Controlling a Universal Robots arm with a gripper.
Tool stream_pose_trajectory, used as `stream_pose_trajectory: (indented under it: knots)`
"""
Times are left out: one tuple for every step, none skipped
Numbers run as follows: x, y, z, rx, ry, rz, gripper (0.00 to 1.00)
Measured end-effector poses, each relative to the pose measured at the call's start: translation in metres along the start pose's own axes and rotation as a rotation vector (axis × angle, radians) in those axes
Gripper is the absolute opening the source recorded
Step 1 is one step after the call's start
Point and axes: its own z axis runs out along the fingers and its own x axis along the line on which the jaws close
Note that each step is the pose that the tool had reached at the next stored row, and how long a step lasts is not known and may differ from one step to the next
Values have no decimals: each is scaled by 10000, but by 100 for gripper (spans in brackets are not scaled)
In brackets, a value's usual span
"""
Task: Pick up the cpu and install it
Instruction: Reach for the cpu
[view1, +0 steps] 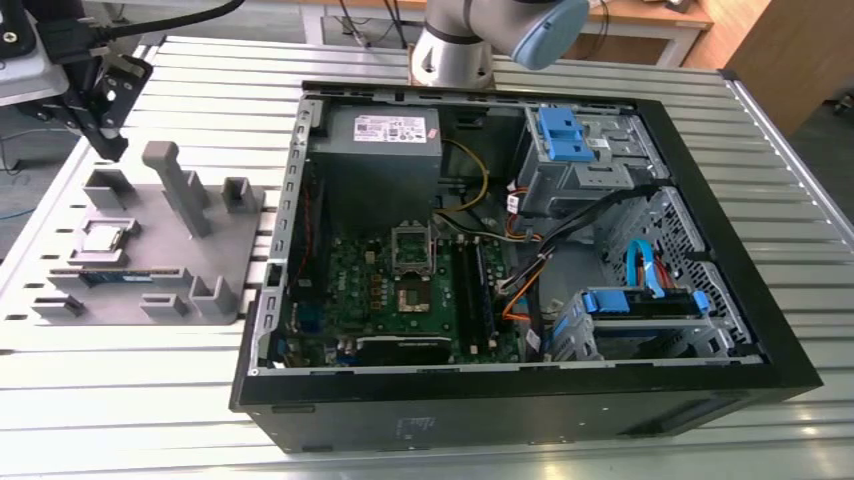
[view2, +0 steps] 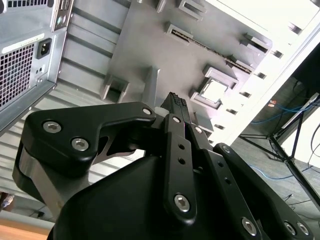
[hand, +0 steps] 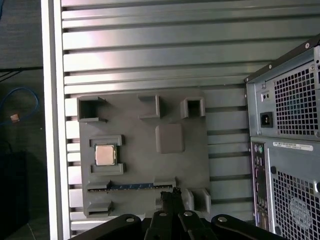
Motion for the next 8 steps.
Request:
stream_pose_trajectory:
  knots:
    - [-1, -6, 3, 0, 0, 0, 11]
    - [-1, -12, 7, 0, 0, 0, 11]
    - [-1, -18, 11, 0, 0, 1, 11]
    - [-2, -24, 15, 0, 0, 0, 11]
    - [-3, -30, 18, 0, 0, 0, 11]
    - [-3, -35, 22, 0, 0, 0, 11]
    - [-3, -38, 25, -1, -1, 1, 11]
    - [-3, -41, 28, -1, -1, 1, 11]
